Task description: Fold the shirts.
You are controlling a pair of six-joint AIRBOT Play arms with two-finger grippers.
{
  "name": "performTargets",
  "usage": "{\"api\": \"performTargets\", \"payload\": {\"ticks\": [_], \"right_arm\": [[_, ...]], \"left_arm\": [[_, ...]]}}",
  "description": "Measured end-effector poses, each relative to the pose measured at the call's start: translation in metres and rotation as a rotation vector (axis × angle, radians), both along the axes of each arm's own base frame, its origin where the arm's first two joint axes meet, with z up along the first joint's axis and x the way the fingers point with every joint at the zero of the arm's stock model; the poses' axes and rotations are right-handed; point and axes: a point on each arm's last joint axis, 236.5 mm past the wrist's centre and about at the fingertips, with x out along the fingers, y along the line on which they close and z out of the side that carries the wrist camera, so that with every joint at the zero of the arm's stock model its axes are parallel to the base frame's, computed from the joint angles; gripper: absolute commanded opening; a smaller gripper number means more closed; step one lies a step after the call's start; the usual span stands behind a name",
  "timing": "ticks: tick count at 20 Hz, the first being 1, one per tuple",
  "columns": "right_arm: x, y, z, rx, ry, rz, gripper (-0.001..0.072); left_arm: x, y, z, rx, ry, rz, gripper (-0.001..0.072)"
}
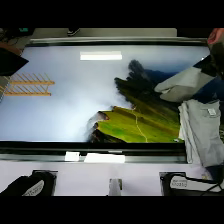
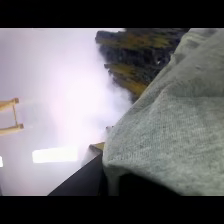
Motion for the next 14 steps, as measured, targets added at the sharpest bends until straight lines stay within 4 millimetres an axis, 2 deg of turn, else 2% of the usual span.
{"api": "performTargets", "payload": {"ticks": [5,10,14], "right_arm": [[-0.032,-0.072,0.015,-0.028,0.013,-0.172,0.0029],[-0.069,-0.117,0.032,-0.075,0.011,-0.318,0.0029],[-0.111,-0.143,0.026,-0.177,0.117,-0.412,0.0029]], "left_arm": [[0.001,0.000,-0.001,0.013,-0.003,-0.009,0.0040],[0.002,0.000,-0.002,0.030,-0.011,-0.023,0.0040],[0.003,0.000,-0.007,0.044,-0.003,-0.033,0.0040]]}}
